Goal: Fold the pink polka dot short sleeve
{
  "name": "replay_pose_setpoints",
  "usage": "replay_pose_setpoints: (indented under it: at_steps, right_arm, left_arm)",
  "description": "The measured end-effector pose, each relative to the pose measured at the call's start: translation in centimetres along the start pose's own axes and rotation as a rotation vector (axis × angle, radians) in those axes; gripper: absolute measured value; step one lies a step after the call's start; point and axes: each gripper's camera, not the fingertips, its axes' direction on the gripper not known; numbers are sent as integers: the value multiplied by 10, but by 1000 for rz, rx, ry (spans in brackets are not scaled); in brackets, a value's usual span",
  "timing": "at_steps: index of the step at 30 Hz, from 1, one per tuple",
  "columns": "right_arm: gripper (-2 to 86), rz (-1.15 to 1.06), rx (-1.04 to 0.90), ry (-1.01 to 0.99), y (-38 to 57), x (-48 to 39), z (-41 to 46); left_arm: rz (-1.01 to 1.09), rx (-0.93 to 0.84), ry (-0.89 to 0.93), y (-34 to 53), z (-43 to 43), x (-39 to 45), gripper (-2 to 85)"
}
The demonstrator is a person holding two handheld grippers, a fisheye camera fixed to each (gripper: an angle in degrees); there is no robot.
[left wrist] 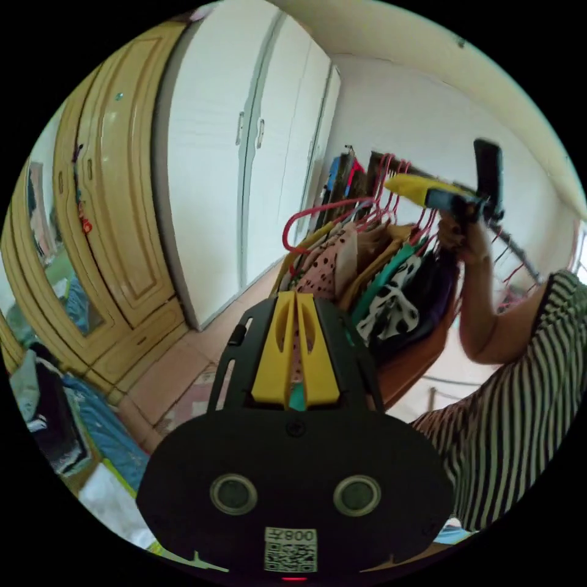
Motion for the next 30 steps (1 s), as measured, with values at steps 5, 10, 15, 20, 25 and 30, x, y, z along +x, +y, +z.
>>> replay_pose_setpoints:
  at_steps: [5,10,15,20,25,30]
  right_arm:
    - [81,-127,-134,74,-22,-29,10]
    - [73,-263,-251,173,-36,-70,35]
    - [69,-408,-298,422,-48,-120,57]
    - [66,-407,-337,483,-61,-141,68]
    - [61,-403,-362,437,-67,-156,61]
    - [52,-421,-379,457,-70,-170,60]
  left_arm:
    - [31,33,-62,13,-38,-9,1]
    - [2,70,-89,37,-72,-30,1]
    - [-34,111,-61,63,-97,-47,1]
    - [-61,136,-51,81,-118,-65,0]
    - [-125,166,-2,103,-135,-95,0]
    - [-172,200,30,127,-159,-116,-1]
